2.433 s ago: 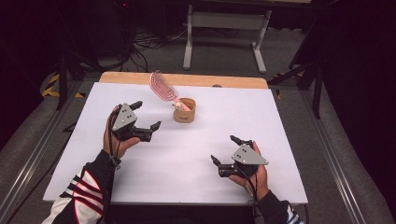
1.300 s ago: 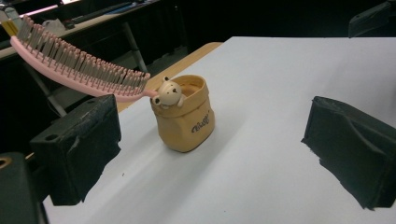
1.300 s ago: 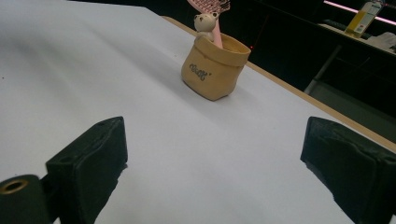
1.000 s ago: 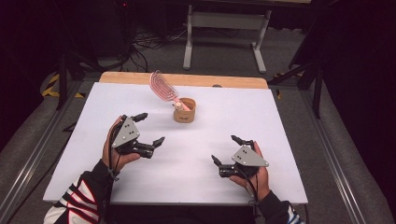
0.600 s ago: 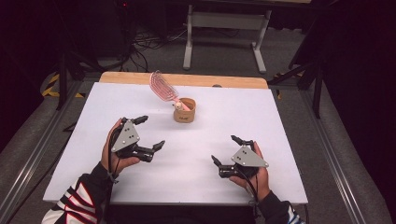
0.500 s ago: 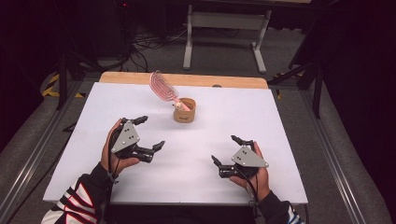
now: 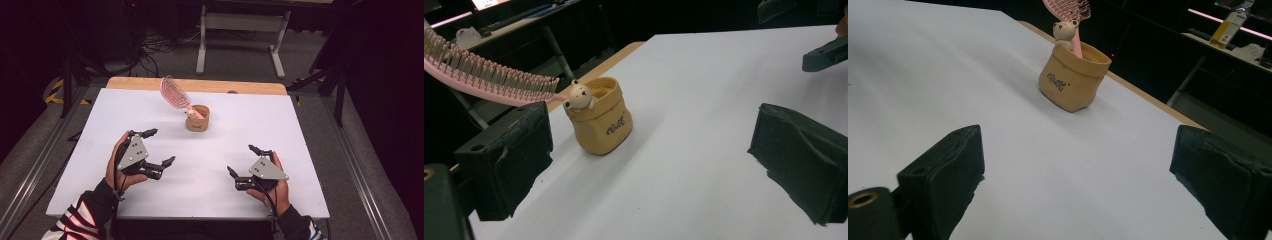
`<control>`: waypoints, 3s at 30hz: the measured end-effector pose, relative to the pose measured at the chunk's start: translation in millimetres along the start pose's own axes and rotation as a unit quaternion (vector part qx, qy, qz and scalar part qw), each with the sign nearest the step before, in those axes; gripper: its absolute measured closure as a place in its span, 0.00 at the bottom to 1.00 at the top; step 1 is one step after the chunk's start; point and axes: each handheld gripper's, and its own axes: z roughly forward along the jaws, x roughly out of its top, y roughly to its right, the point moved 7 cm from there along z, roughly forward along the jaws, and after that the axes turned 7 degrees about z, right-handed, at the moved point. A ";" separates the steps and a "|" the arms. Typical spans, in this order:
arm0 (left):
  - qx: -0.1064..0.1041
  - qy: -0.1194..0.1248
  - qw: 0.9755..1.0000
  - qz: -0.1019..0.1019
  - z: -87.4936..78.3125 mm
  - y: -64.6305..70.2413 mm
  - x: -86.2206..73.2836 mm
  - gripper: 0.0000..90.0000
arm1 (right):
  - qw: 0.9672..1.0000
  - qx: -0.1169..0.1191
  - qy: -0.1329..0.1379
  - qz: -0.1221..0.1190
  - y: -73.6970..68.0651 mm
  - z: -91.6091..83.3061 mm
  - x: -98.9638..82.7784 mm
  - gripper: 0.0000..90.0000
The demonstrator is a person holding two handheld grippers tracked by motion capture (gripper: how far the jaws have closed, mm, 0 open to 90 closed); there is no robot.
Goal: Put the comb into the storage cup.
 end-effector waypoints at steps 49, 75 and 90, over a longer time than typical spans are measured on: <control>0.037 -0.039 0.999 0.004 -44.8 0.2 -39.0 0.05 | 0.999 -0.036 0.001 0.001 11.0 -25.0 -3.9 0.08; 0.048 -0.069 0.996 -0.026 -65.4 3.4 -75.1 0.05 | 0.998 -0.054 -0.017 0.008 20.1 -34.3 -18.0 0.08; 0.056 -0.092 0.992 -0.063 -79.4 5.0 -101.1 0.05 | 0.997 -0.062 -0.033 0.039 28.9 -46.2 -36.6 0.07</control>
